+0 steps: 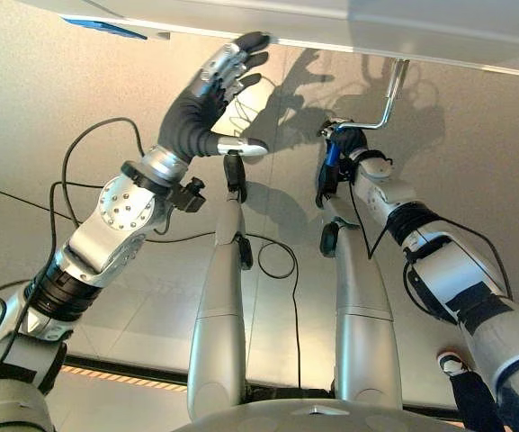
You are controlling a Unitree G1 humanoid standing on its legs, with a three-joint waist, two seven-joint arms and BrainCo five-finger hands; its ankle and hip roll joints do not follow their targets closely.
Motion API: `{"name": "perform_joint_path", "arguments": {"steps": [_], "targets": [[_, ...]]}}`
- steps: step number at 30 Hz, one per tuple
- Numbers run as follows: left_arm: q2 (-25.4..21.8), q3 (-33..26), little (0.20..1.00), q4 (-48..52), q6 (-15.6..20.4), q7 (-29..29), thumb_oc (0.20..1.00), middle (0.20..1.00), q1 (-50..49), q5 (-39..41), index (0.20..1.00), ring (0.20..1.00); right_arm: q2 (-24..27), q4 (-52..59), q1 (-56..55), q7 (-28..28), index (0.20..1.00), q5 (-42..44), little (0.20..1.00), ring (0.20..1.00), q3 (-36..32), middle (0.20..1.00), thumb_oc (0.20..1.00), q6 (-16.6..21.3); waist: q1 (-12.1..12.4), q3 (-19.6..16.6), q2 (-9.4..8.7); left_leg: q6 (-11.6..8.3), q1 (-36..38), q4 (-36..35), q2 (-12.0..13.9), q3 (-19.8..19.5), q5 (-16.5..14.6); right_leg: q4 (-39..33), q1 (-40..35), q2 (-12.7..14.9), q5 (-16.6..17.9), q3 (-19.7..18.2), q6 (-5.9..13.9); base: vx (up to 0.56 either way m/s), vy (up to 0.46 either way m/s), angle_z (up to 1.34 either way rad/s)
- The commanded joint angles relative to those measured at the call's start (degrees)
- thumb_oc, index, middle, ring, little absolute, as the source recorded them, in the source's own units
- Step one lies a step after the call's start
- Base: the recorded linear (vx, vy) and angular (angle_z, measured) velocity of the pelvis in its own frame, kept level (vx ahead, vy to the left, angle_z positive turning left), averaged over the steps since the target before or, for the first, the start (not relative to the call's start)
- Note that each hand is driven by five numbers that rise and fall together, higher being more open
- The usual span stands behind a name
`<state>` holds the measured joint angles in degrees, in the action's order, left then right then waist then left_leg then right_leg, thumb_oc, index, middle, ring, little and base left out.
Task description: Raise the hospital bed
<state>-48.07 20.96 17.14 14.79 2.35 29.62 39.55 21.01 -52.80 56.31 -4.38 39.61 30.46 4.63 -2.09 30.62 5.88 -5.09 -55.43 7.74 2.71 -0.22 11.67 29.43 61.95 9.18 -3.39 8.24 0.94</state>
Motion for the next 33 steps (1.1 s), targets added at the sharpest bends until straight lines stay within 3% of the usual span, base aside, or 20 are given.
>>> {"name": "perform_joint_path", "arguments": {"steps": [1, 10, 15, 18, 21, 28, 33], "targets": [[-1.1, -1.3, 1.000, 8.0, 3.8, 0.0, 1.000, 1.000, -1.3, -0.5, 1.000, 1.000, -4.6, 7.5, 3.6, 3.2, 0.200, -7.8, 0.200, 0.200, 7.8, 0.200, 0.200, 2.4, 1.2, -0.8, -0.12, 1.48, 1.2, 7.1, -2.5, 1.4, -9.1, -14.6, -5.1, 0.3, 8.8, -1.8, 7.69, 0.00, 0.000, 0.00], [0.0, -1.1, 1.000, 7.6, 3.5, -0.2, 1.000, 1.000, -1.2, -2.2, 1.000, 1.000, -3.9, 16.5, 3.0, 4.8, 0.200, -9.4, 0.200, 0.200, 9.7, 0.200, 0.200, 2.6, 0.8, -0.8, -0.47, 1.65, 1.5, 7.0, -2.8, 2.0, -9.1, -16.0, -5.8, 0.8, 9.9, -2.4, 8.18, 0.00, 0.032, 0.00], [0.1, -1.4, 1.000, 7.6, 3.9, -0.7, 1.000, 1.000, -1.3, -2.1, 1.000, 1.000, -2.6, 25.8, 2.3, 5.9, 0.200, -5.8, 0.200, 0.200, 9.7, 0.200, 0.200, 4.2, 0.9, -0.8, -0.25, 1.53, 1.6, 7.1, -2.9, 2.2, -9.0, -16.7, -6.3, 1.2, 10.2, -2.5, 8.35, 0.00, 0.013, 0.00], [0.2, -2.2, 1.000, 7.1, 4.2, -0.5, 1.000, 1.000, -2.0, -2.5, 1.000, 1.000, 1.4, 34.9, 0.0, 6.2, 0.200, -0.6, 0.200, 0.200, 7.4, 0.200, 0.200, 6.4, 0.6, -0.8, -0.44, 1.42, 1.8, 6.9, -3.0, 2.1, -8.9, -16.9, -6.5, 1.3, 10.4, -2.5, 8.48, 0.00, 0.000, 0.00], [0.7, -4.2, 1.000, 6.8, 4.3, -0.2, 1.000, 1.000, -3.8, -4.5, 1.000, 1.000, 7.6, 47.9, -5.9, 6.3, 0.200, 2.5, 0.200, 0.200, 0.8, 0.200, 0.200, 10.1, -0.4, -0.8, -0.82, 1.41, 2.3, 6.8, -3.0, 2.5, -9.1, -17.2, -7.0, 1.3, 10.4, -2.8, 8.72, 0.00, 0.000, 0.00], [1.2, -7.5, 1.000, 7.1, 4.2, -1.6, 1.000, 1.000, -7.8, -5.0, 1.000, 1.000, 12.6, 61.2, -17.4, 7.1, 0.200, 4.5, 0.200, 0.200, -8.8, 0.200, 0.200, 12.5, -1.8, -0.8, -1.48, 1.48, 3.7, 6.8, -2.8, 3.1, -9.4, -17.5, -8.2, 1.0, 10.4, -3.2, 9.03, 0.00, 0.000, 0.00], [0.7, -8.5, 1.000, 7.8, 4.1, -2.5, 1.000, 1.000, -9.6, -4.6, 1.000, 1.000, 14.1, 64.7, -21.4, 7.1, 0.200, 6.1, 0.200, 0.200, -12.3, 0.200, 0.200, 13.5, -2.2, -0.8, -1.62, 1.43, 4.6, 6.6, -2.6, 3.3, -9.5, -17.5, -8.6, 0.7, 10.3, -3.4, 9.07, 0.00, -0.005, -0.01]]}}
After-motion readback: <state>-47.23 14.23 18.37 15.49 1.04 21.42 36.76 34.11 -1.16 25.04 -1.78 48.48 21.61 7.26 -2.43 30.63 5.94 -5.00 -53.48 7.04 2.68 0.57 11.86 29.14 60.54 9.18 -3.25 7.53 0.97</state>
